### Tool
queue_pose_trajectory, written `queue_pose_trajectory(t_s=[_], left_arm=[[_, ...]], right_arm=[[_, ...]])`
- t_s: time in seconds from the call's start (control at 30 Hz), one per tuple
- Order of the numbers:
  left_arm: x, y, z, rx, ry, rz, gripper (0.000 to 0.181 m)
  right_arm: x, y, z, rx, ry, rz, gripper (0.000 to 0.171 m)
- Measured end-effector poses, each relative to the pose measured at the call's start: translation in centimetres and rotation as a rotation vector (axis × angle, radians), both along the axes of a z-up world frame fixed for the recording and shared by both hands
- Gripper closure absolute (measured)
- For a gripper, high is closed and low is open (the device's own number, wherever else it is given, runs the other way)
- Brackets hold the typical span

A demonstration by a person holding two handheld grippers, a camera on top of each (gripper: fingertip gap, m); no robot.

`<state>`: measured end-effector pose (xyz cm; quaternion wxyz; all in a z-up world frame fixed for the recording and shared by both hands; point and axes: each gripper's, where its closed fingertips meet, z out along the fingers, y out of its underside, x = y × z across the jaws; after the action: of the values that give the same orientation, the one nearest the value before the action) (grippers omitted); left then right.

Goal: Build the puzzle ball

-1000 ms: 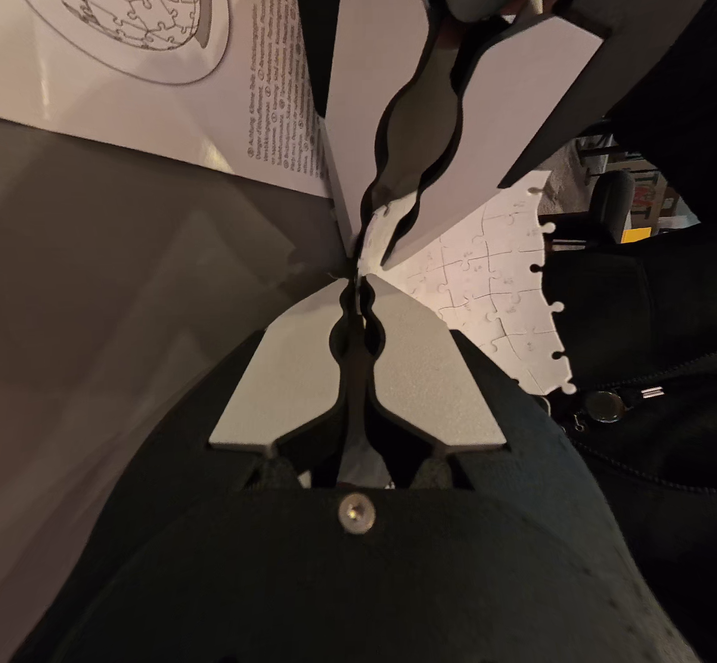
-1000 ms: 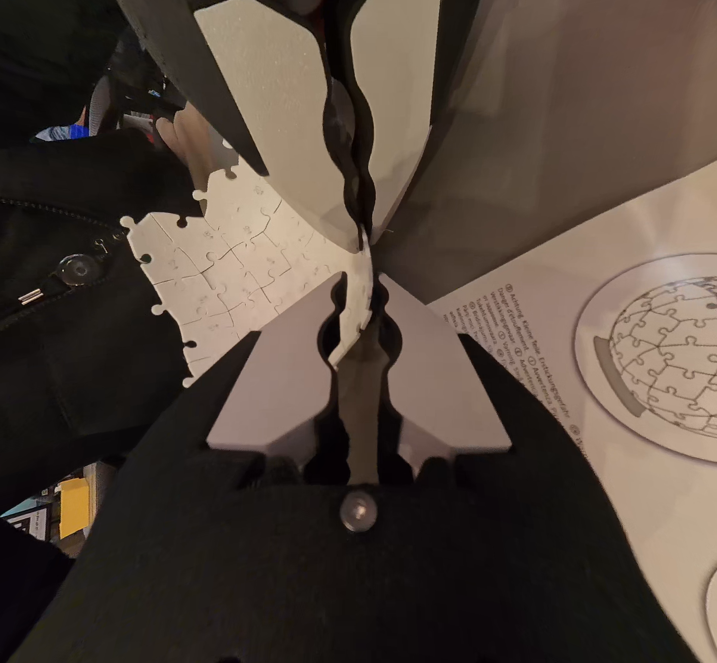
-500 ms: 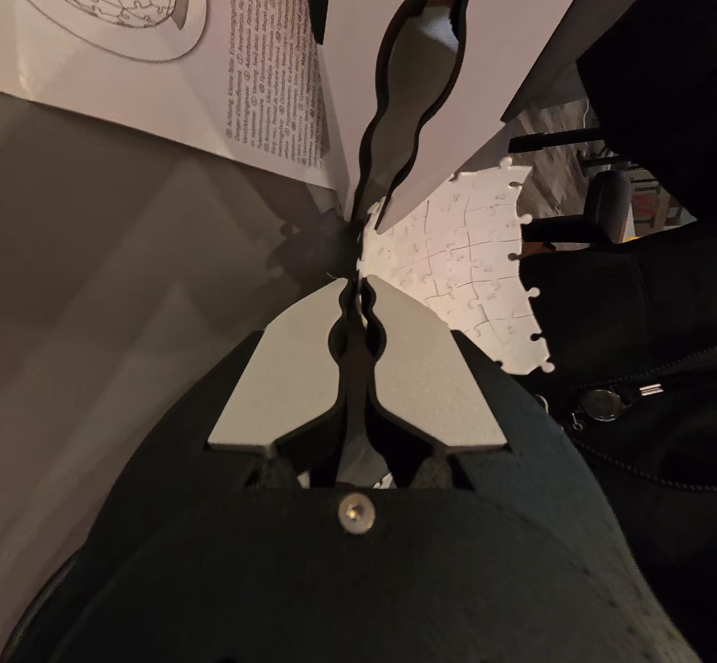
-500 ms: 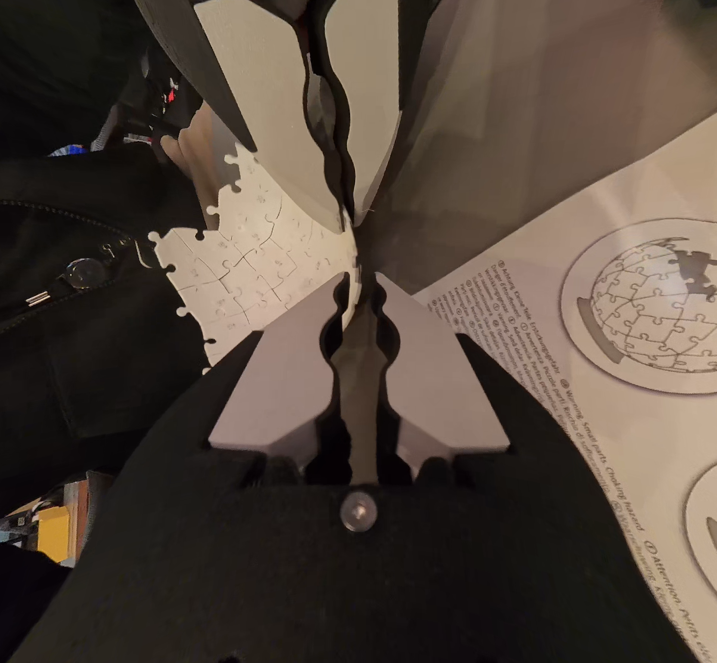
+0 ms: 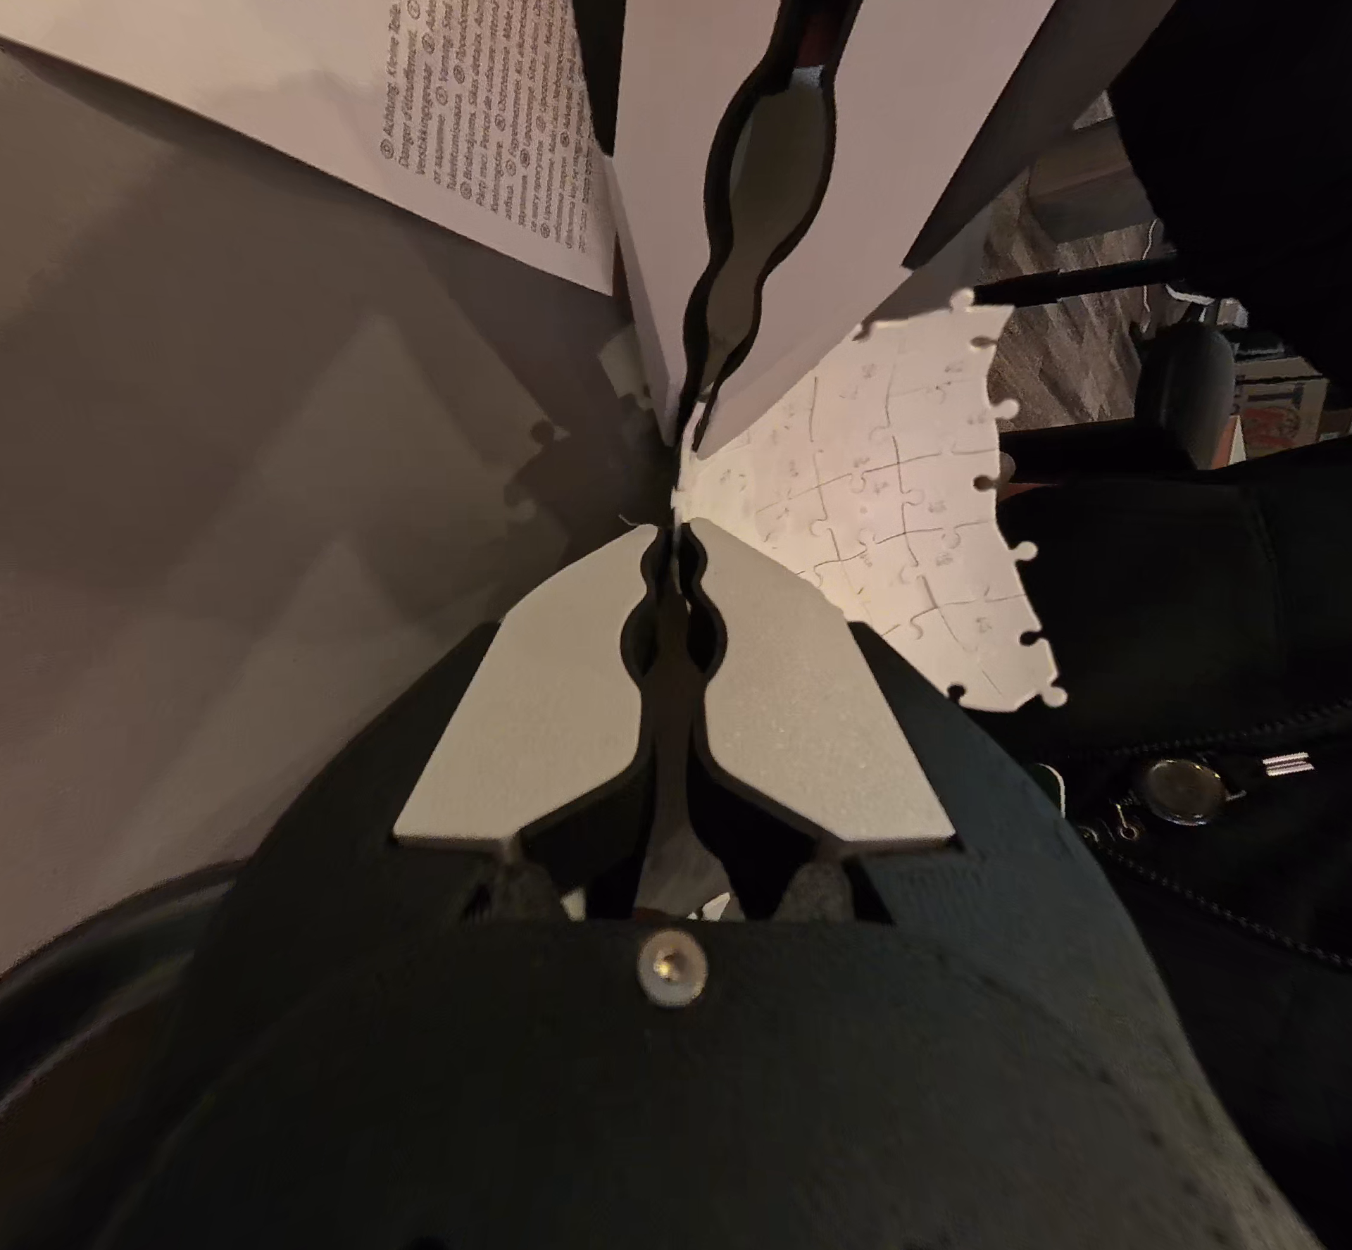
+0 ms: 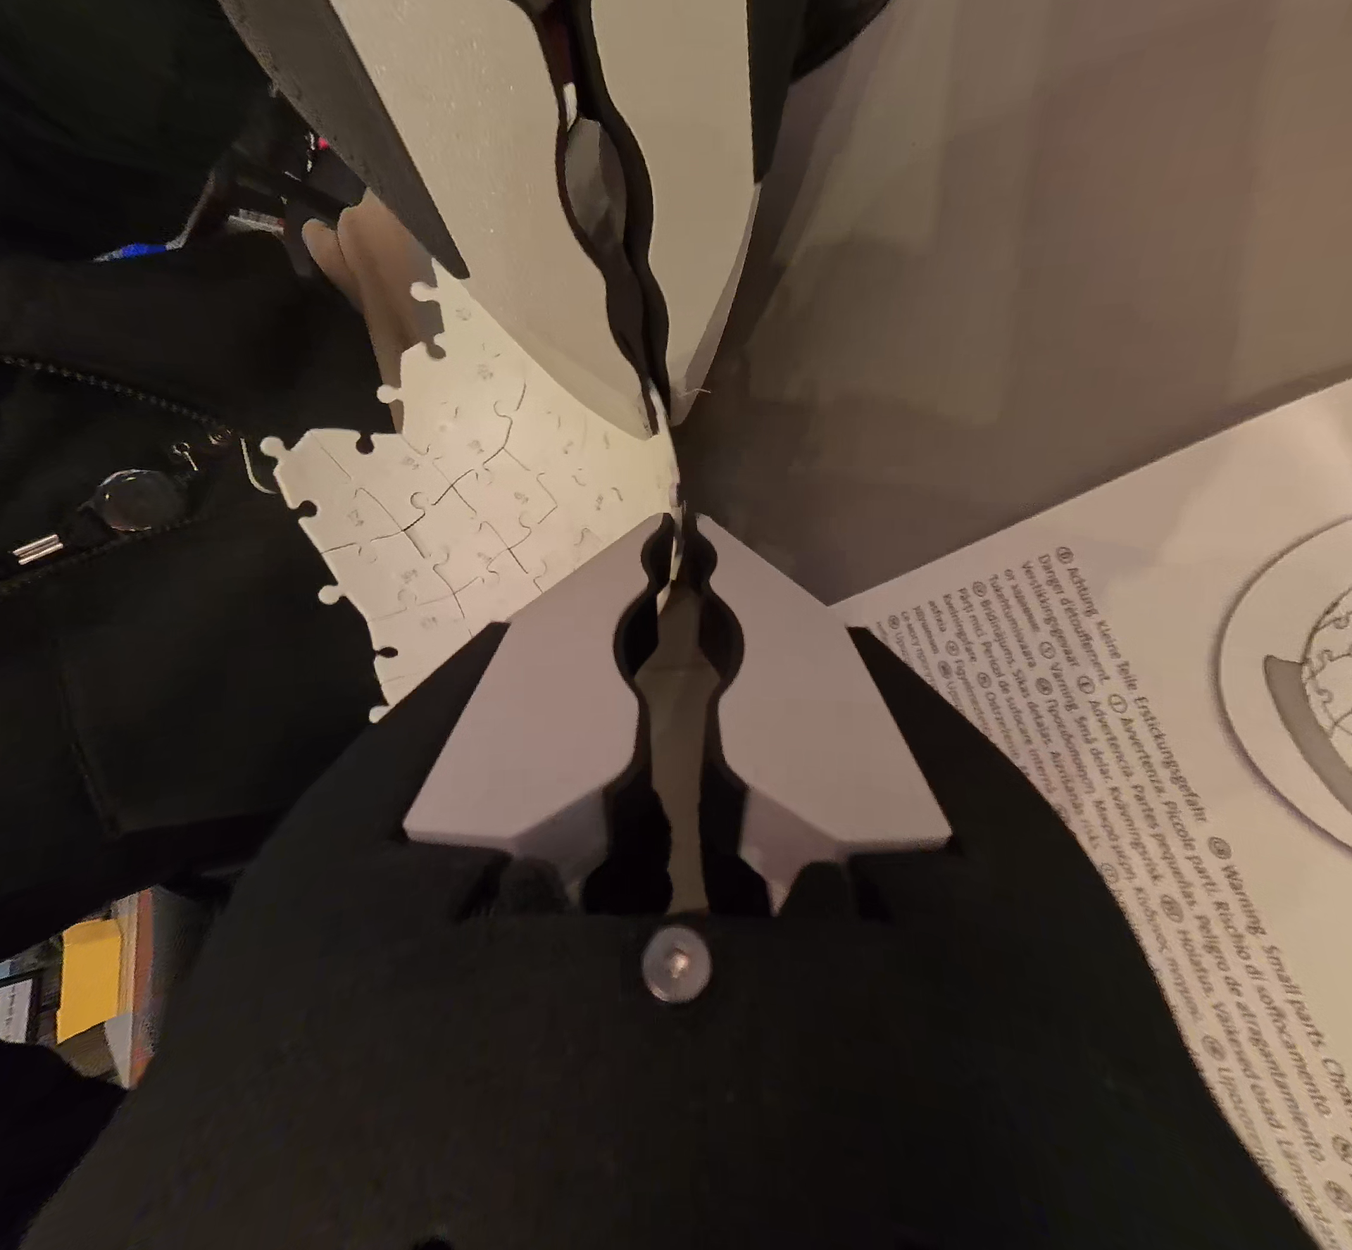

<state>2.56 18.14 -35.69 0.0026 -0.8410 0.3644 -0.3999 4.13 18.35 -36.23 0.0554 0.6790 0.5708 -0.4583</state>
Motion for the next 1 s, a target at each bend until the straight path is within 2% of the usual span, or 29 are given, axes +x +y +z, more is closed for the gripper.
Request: queue_pose_trajectory(t_s=[0.33, 0.5, 0.63, 0.87, 1.0], left_arm=[[-0.1, -0.1, 0.7, -0.009, -0.023, 0.037, 0.177], [0.8, -0.5, 1.6, 0.006, -0.068, 0.004, 0.16], [1.0, -0.4, 1.3, 0.034, -0.033, -0.025, 0.175], [1.0, -0.3, 1.2, 0.109, -0.007, -0.051, 0.179], [1.0, -0.1, 1.7, 0.131, -0.024, -0.027, 0.179]], right_arm=[[-0.2, -0.1, 0.5, 0.117, 0.05, 0.018, 0.17], [-0.6, -0.7, 1.3, 0.16, 0.081, 0.04, 0.17], [-0.9, -0.7, 1.4, 0.185, 0.097, 0.041, 0.17], [-0.8, -0.7, 1.5, 0.234, 0.129, 0.048, 0.17], [-0.9, -0.5, 2.1, 0.098, 0.121, -0.014, 0.17]])
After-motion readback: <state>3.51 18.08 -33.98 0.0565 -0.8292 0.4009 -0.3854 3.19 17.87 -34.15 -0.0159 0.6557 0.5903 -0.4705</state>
